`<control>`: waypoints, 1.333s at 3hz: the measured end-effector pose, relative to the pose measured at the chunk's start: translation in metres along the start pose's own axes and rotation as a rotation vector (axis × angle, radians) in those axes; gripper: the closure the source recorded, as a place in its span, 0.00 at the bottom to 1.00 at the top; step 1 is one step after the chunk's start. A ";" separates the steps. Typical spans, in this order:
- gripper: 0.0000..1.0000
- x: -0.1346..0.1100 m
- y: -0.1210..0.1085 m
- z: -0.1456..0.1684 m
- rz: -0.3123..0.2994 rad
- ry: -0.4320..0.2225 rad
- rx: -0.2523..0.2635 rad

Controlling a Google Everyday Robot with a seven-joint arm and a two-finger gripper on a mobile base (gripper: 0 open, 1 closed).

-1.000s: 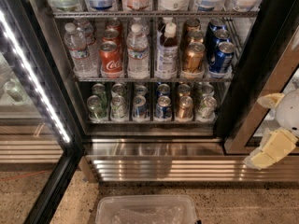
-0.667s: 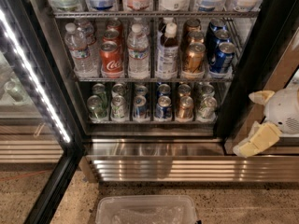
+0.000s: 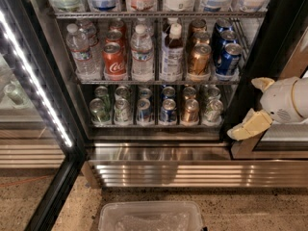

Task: Pick orange can from middle shelf of fridge

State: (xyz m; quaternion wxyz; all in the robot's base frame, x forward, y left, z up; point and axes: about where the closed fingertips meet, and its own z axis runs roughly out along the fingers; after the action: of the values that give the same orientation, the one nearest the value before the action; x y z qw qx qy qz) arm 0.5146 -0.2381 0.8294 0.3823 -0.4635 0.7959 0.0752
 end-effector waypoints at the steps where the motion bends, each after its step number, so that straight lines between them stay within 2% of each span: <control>1: 0.00 0.000 0.001 0.004 0.003 -0.012 -0.002; 3: 0.00 -0.033 -0.003 0.082 -0.015 -0.159 -0.068; 4: 0.00 -0.054 -0.016 0.109 0.001 -0.229 -0.060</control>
Offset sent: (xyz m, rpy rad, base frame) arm 0.0572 0.0631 -0.0487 0.1954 -0.0356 0.1148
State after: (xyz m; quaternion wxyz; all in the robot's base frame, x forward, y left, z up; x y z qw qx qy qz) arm 0.6008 -0.1586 0.7942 0.4565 -0.4626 0.7447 0.1518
